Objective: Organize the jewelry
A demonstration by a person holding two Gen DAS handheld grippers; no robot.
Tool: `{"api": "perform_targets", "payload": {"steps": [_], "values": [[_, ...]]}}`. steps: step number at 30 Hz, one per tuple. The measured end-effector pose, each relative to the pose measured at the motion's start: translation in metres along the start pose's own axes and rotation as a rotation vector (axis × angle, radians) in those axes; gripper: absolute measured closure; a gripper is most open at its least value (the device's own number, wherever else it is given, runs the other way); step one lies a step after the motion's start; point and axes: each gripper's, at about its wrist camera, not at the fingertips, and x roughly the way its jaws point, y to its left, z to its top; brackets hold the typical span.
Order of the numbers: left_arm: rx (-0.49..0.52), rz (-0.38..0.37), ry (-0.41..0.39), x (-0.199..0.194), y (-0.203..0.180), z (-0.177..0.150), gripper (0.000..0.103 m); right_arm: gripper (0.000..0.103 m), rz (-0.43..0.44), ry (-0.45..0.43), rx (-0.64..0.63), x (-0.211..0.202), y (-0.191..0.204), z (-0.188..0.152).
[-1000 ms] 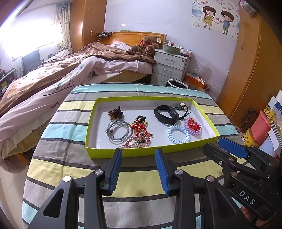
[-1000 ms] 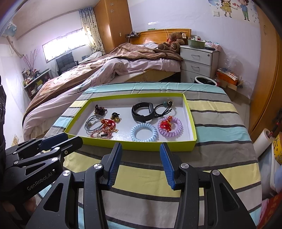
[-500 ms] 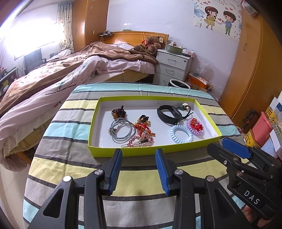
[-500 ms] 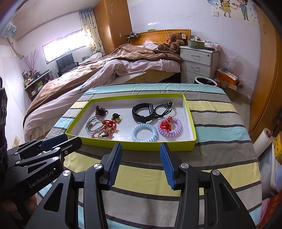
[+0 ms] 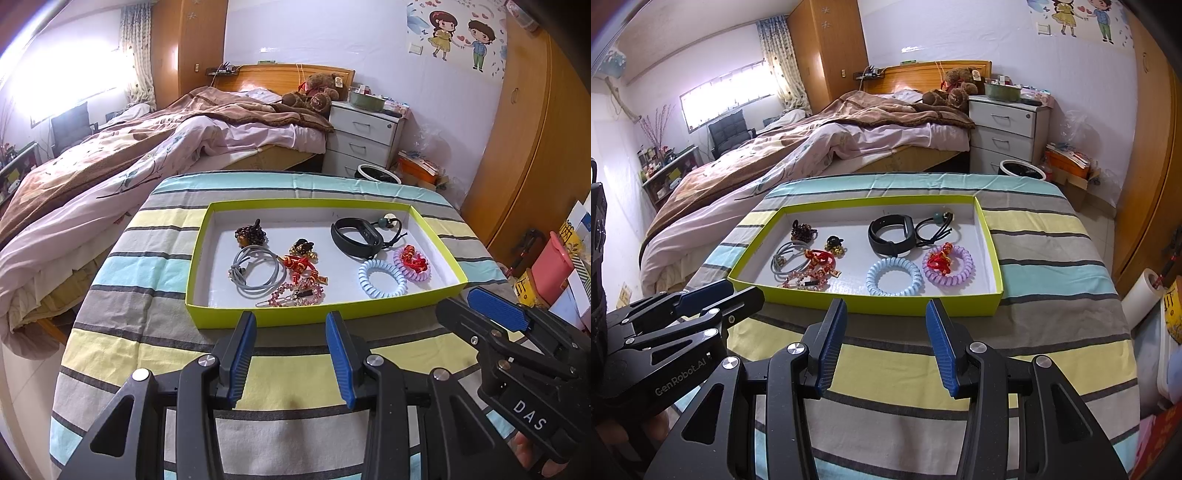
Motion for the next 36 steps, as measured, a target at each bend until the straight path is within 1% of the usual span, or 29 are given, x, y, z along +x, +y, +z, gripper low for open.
{"api": "perform_targets", "payload": {"steps": [13, 19, 36], "values": [[-0.002, 0.002, 0.004, 0.0009, 0.0025, -0.0026, 0.064, 0.057, -0.001, 0.000, 0.000, -0.0008, 0.0001, 0.0009], [-0.014, -0.004, -0.008, -0.0007, 0.0038, -0.0028, 0.064, 0.057, -0.002, 0.002, 0.002, -0.0012, -0.0003, 0.0011], [-0.027, 0.019, 0.006, 0.0021, 0.0034, -0.0031, 0.064, 0.057, -0.002, 0.000, 0.006, -0.0004, -0.0012, 0.0001]]}}
